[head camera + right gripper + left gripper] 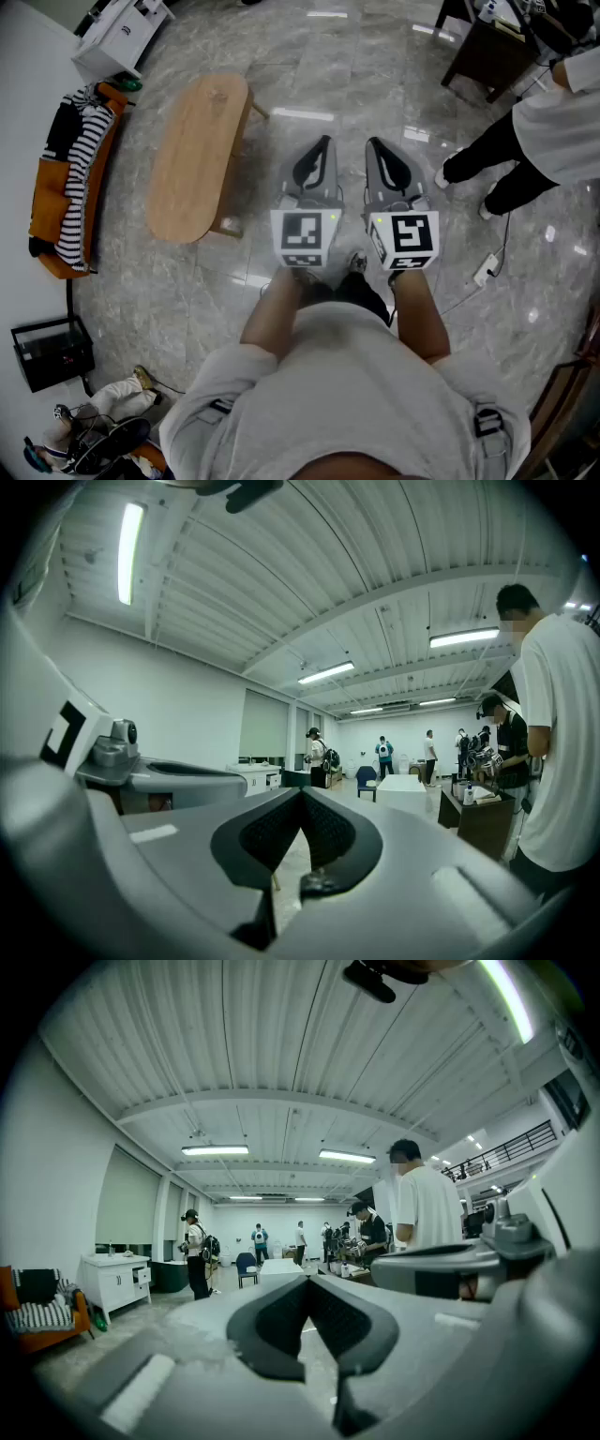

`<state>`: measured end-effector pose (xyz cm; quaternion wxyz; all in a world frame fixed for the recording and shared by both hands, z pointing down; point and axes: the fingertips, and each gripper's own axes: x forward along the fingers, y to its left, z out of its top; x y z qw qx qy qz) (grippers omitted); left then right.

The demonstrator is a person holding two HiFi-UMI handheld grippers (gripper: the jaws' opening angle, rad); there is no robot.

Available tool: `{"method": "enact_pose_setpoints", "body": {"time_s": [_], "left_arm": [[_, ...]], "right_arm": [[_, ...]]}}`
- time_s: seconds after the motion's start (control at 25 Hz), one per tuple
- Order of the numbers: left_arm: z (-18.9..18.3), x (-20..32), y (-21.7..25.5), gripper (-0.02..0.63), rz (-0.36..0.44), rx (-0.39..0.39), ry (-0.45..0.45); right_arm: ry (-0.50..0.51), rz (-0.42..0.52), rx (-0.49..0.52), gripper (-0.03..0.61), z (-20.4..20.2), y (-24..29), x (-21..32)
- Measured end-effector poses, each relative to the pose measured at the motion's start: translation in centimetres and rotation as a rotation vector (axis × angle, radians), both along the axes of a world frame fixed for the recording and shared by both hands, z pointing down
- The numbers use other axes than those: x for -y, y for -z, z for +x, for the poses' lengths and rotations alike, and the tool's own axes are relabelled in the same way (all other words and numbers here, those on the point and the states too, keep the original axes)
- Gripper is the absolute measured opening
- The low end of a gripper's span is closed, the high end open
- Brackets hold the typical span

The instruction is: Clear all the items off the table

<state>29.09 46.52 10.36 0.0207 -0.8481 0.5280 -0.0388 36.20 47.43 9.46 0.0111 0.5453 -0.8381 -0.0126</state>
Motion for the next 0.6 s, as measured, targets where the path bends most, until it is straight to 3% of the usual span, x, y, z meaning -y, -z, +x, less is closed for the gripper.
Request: {"method": "enact_pose_setpoints", "body": {"time_s": [0.28, 0.6], "left_arm": [[1.7, 1.1, 0.0, 0.02, -0.002, 0.014, 0.002], [2.0, 2.1, 0.3, 0.02, 0.024, 0.023, 0.07]], "right_arm": [[0.006, -0.001, 0.021, 0.006, 1.7, 0.1, 1.4], [0.075, 0.028, 0.035, 0.006, 1.7, 0.3, 2.5]]}}
